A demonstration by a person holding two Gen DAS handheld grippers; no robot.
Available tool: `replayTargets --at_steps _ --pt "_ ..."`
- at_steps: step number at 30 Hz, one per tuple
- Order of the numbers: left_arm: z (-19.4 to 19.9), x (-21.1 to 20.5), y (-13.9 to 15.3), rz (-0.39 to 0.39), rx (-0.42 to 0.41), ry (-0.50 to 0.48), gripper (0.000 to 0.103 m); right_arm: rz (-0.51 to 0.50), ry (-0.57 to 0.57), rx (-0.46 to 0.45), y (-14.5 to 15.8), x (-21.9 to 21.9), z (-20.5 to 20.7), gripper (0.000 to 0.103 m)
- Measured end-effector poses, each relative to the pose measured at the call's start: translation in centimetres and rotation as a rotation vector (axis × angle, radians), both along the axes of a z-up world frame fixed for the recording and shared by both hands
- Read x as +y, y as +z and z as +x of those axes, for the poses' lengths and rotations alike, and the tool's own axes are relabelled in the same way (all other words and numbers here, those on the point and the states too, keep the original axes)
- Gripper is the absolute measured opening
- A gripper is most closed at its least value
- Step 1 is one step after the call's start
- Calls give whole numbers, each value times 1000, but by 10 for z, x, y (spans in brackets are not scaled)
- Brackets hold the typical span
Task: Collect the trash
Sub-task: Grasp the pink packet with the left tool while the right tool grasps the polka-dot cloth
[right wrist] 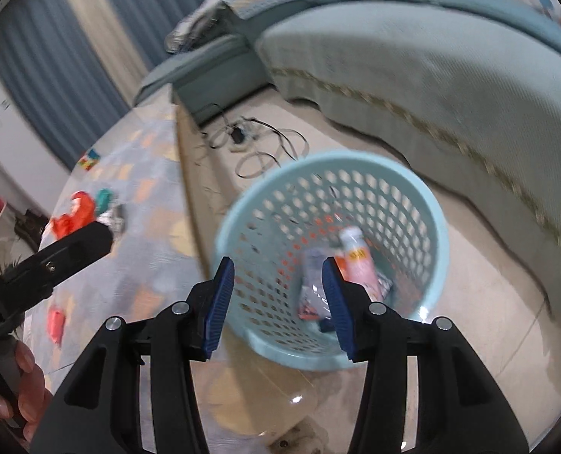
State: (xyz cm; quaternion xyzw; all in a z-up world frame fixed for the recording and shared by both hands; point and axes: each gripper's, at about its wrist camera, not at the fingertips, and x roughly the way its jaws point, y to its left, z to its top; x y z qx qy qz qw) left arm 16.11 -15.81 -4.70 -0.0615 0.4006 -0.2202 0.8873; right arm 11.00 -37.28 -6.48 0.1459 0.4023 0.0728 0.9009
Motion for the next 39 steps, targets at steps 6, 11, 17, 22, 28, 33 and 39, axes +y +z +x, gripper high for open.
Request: replayTargets --at_steps 6,11,17,22,28,33,39 --pt "-28 55 31 -34 -65 85 67 -36 137 -58 28 61 4 53" --pt "-57 133 36 -14 -87 244 72 -93 241 -98 43 114 12 63" --pt "-90 226 14 -10 -44 447 76 -145 363 -140 51 178 26 71" --pt "-91 270 -14 -45 35 522 76 -200 397 -150 39 220 51 83" --pt "-81 265 -43 9 70 488 76 -261 351 -118 5 240 92 83" --pt "-75 259 -59 24 92 476 76 -246 338 -61 -13 248 119 83" --pt "-76 253 -65 39 88 458 78 -262 321 19 -30 253 139 68"
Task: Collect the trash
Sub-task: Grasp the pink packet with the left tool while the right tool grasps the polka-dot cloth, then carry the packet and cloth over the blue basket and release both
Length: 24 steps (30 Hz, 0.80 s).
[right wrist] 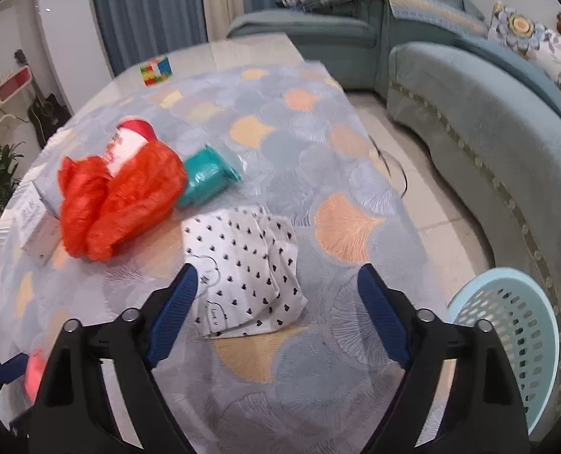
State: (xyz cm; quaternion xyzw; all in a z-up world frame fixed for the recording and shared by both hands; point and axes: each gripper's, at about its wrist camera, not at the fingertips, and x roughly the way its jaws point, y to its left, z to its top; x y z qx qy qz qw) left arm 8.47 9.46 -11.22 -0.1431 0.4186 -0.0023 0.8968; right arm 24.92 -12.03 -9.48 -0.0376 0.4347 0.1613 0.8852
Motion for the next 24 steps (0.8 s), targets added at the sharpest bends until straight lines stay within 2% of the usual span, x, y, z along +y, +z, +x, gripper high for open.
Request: replayTargets --at_steps 2,5,9,11,16,19,20,21,24 --pt "0 -2 0 8 0 -4 78 11 2 28 -5 -2 4 60" --pt "0 -5 -1 32 5 -5 78 11 -3 29 -6 -3 6 54" --pt "3 -17 -3 111 24 -8 78 -6 38 11 -5 5 -1 26" --pt "5 -19 -4 143 30 -8 77 -7 46 6 -5 7 -4 20" --pt "5 -19 -3 166 24 3 66 -3 66 -18 -2 7 -11 11" --pt "4 -20 -3 173 19 2 51 -18 79 -63 3 10 -20 7" --pt "4 -21 -2 175 15 -4 41 -18 81 -79 5 11 -22 7" --pt "4 -21 -2 174 13 -6 37 -9 87 -103 8 10 -26 6" --pt "2 -21 1 155 0 -15 36 20 94 -139 15 3 -36 5"
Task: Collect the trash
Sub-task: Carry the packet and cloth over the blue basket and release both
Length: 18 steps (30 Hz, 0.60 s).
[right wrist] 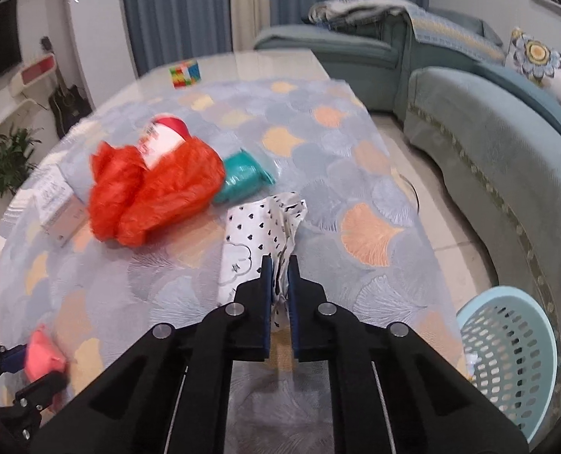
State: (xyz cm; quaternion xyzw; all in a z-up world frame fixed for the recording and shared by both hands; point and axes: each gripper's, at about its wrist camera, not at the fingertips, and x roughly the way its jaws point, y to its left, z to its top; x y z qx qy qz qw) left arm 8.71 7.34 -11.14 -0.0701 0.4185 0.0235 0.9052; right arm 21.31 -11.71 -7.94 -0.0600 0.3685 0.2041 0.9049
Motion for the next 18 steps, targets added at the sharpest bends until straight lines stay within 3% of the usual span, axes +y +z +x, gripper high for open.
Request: replayTargets --at_steps 6,10,18 --pt "-9 -7 27 -4 -92 -29 36 106 -62 -2 18 -42 -24 5" --pt "-7 -24 55 -22 -147 -69 36 156 -132 -56 48 -91 -47 5" --pt "13 -105 126 -46 -245 -229 36 189 -312 -53 99 -193 -75 5"
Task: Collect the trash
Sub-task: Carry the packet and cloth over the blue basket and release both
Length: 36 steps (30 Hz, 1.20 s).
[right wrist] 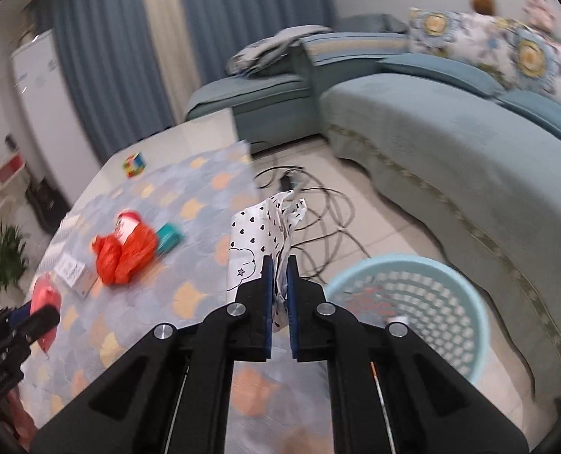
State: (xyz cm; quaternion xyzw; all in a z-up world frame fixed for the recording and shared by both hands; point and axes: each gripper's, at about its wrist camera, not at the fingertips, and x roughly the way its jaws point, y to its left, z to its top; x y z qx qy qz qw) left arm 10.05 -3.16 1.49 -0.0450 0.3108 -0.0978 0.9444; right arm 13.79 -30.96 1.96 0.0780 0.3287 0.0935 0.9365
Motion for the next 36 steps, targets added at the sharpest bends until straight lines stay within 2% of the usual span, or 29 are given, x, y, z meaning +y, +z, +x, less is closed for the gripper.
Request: replayTargets --at_steps 5,9,12,17,22,28,30,31,33,34,36 --pt "17 -71 37 -12 -43 -115 36 -20 -116 44 7 -58 -11 5" --pt "35 -117 41 -60 -4 -177 36 -18 -171 107 -4 -92 -14 5" --pt "48 -148 29 -93 39 -213 36 2 -198 167 -21 -114 -13 5" --pt "59 -184 -15 -129 119 -259 36 18 -221 228 -50 -130 -15 5" --pt "65 -193 -56 -110 179 -278 36 27 -231 274 -81 -132 -13 5" --pt "77 -189 -77 -101 229 -285 36 71 -242 320 -109 -132 -5 5" --pt "81 -184 -81 -117 246 -282 45 85 -244 328 -115 -133 -4 7" --pt "82 -181 -81 -125 247 -280 49 89 -251 333 -118 -134 -3 8" --pt "83 -176 -80 -133 241 -267 60 110 -256 344 -122 -137 -2 21" --pt "84 -174 -80 -137 240 -265 61 118 -259 345 -123 -138 -1 26" --pt "84 -172 -80 -149 242 -268 64 115 -285 338 -123 -142 -2 54"
